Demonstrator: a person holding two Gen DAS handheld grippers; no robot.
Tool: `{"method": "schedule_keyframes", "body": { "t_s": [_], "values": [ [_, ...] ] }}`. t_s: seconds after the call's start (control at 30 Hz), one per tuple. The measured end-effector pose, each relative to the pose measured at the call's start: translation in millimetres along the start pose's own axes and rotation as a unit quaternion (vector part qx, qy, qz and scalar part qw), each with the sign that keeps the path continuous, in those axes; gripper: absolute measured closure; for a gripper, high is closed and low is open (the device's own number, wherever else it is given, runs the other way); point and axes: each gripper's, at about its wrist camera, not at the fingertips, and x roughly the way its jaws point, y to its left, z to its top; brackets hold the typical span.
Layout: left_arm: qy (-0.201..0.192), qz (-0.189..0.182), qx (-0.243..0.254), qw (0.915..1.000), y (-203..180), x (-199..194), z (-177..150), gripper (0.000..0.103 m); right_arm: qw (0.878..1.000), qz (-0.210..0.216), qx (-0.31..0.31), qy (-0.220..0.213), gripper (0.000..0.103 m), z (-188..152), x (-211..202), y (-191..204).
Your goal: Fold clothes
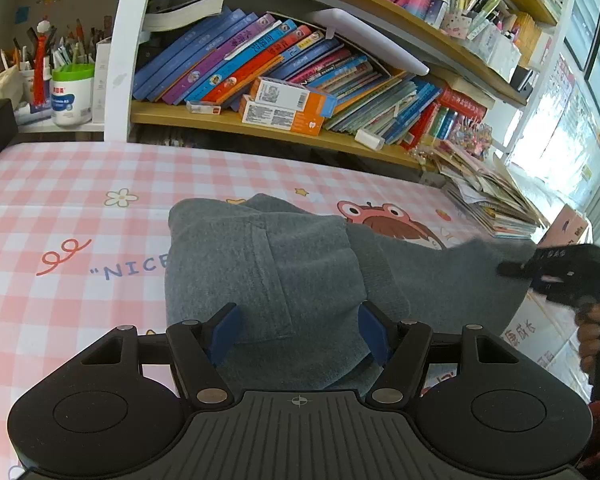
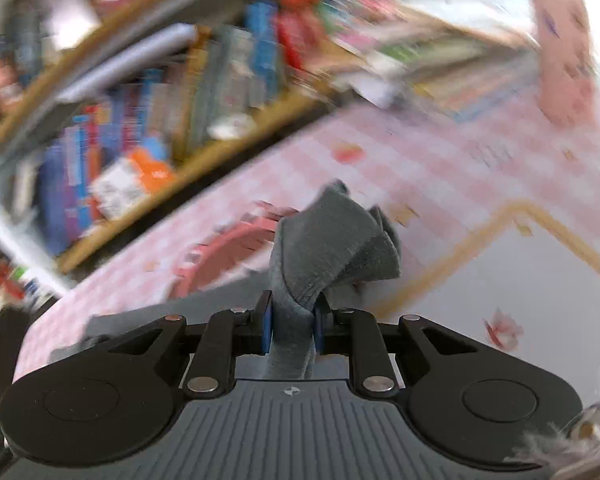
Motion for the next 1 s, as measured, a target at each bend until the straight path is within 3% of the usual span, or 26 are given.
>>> {"method": "schedule_keyframes", "body": {
  "t_s": [0.17, 0.23, 0.43, 0.67, 1.0],
  "values": [
    [0.001, 0.001, -0.002, 1.0000, 0, 0, 0, 0.037, 0.995, -0.002, 0.095, 0.029, 0.066, 1, 16, -26],
    [0.001, 0.002, -0.001, 1.0000, 0, 0, 0, 0.037, 0.992, -0.001, 0.120, 0.037, 0.063, 3, 22, -31],
    [0.001, 0.003, -0.004, 1.0000, 1, 1, -1, 0.037, 0.993, -0.004, 0.108, 0.038, 0.060, 8, 35, -26],
    [-0.001, 0.006, -0.010, 0.9999, 2, -1, -1, 0.037, 0.994, 0.001, 0.105, 0.037, 0.081, 8, 37, -33],
    [-0.010, 0.015, -0.009, 0.9998, 1, -6, -1, 0.037, 0.994, 0.035, 0.101, 0.018, 0.084, 8, 8, -30]
  ]
}}
